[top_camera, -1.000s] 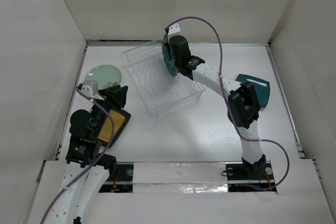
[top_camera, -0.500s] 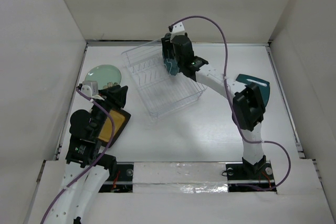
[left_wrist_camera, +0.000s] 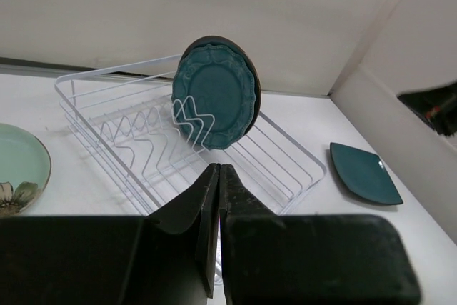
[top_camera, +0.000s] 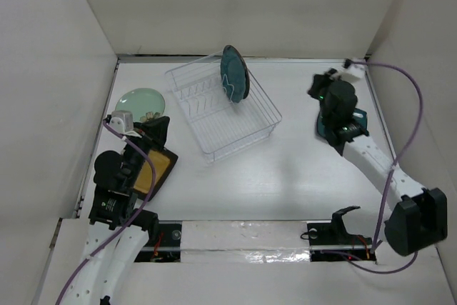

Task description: Load the plates into the dish rack

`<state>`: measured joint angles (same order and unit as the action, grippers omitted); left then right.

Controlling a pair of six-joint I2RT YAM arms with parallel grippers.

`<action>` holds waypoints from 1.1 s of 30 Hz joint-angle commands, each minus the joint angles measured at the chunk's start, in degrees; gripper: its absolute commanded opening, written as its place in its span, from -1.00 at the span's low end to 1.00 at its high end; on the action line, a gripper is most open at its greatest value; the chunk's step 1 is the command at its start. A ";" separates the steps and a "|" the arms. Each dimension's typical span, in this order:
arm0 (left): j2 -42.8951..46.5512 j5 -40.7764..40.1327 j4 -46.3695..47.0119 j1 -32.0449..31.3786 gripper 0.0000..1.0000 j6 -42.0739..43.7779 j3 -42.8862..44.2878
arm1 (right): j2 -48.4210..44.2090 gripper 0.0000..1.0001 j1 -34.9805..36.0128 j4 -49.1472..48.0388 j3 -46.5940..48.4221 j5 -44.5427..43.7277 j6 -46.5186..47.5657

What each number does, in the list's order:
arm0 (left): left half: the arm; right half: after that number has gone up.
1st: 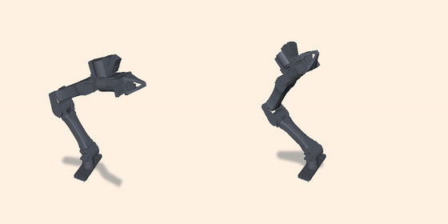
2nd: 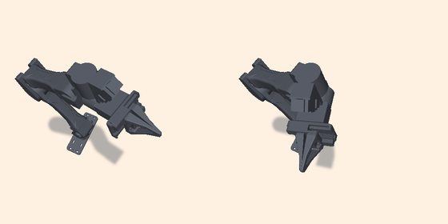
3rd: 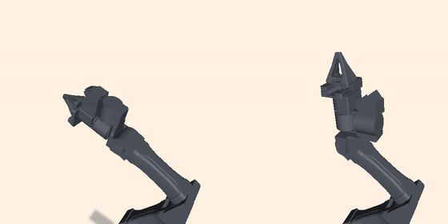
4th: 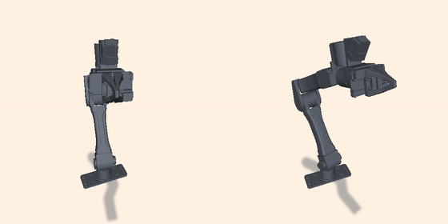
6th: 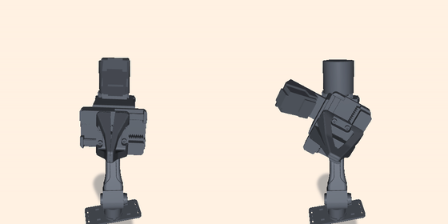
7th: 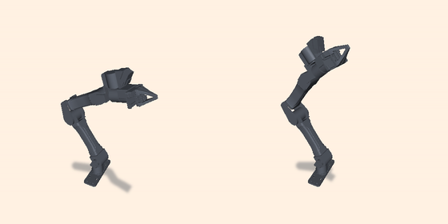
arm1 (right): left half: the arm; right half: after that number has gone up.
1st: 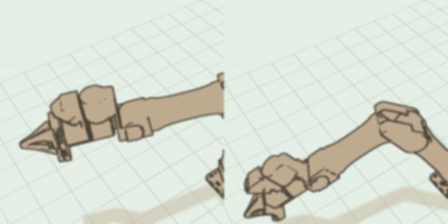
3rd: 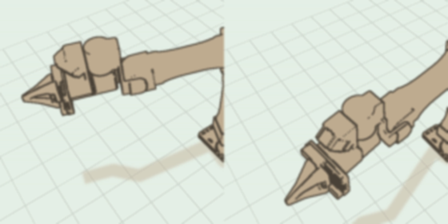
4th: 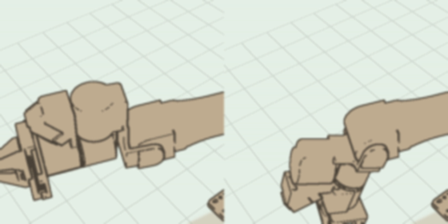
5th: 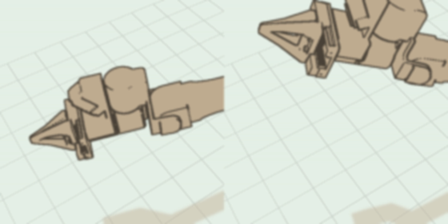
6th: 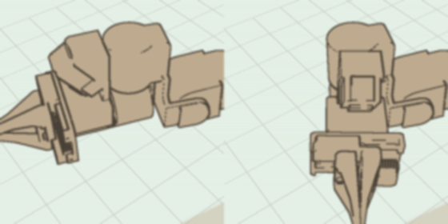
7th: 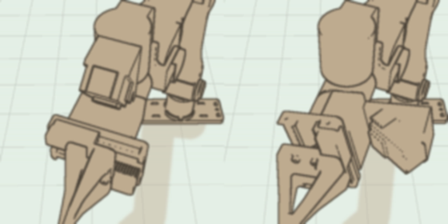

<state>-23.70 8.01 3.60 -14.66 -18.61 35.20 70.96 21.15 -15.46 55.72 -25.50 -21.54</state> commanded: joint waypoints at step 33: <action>3.66 -0.36 1.15 -2.31 -0.86 1.30 0.48 | 27.48 0.16 -47.43 -3.53 -9.32 33.14 -24.43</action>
<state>-20.43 7.86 2.70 -16.78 -18.02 35.20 99.90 -26.68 -17.58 47.64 6.00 -46.19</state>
